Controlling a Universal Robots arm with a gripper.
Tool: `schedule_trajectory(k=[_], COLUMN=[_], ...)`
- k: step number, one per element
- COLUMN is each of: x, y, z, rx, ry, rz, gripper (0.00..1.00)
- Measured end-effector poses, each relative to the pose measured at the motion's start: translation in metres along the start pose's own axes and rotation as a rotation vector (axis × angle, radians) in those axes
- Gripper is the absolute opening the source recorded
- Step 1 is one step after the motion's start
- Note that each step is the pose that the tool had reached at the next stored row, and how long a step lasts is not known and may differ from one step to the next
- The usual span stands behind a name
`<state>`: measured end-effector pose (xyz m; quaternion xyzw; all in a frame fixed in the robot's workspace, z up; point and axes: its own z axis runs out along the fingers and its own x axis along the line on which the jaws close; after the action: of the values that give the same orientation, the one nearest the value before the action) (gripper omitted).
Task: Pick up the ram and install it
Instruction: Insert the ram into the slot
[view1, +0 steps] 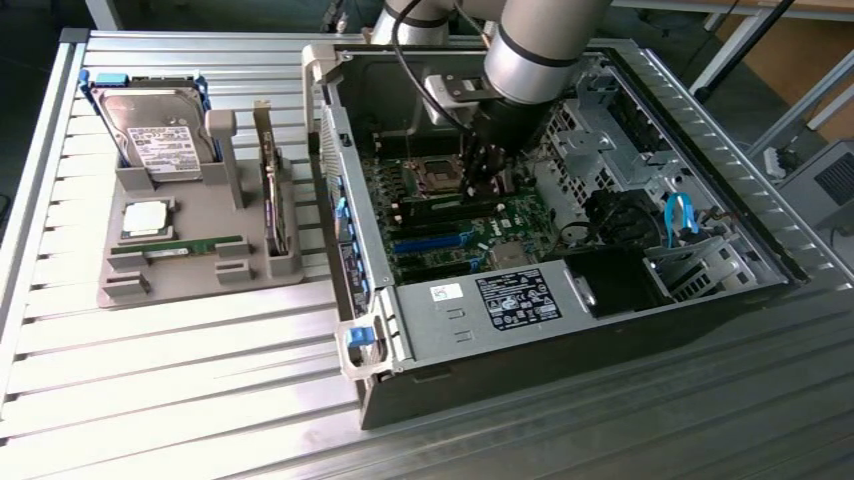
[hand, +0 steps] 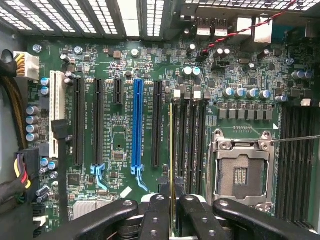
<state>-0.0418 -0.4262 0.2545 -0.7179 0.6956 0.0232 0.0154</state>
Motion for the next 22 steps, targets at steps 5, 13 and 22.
schedule_trajectory(k=[5,13,22], x=[-0.002,-0.003,-0.005], y=[0.0029,0.0036,0.0044], z=[0.0083,0.0190,0.0227], rx=[0.0030,0.0031,0.0033], ry=[0.0037,0.0045,0.0043], rz=[0.056,0.058,0.060], gripper=[0.13,0.13,0.13])
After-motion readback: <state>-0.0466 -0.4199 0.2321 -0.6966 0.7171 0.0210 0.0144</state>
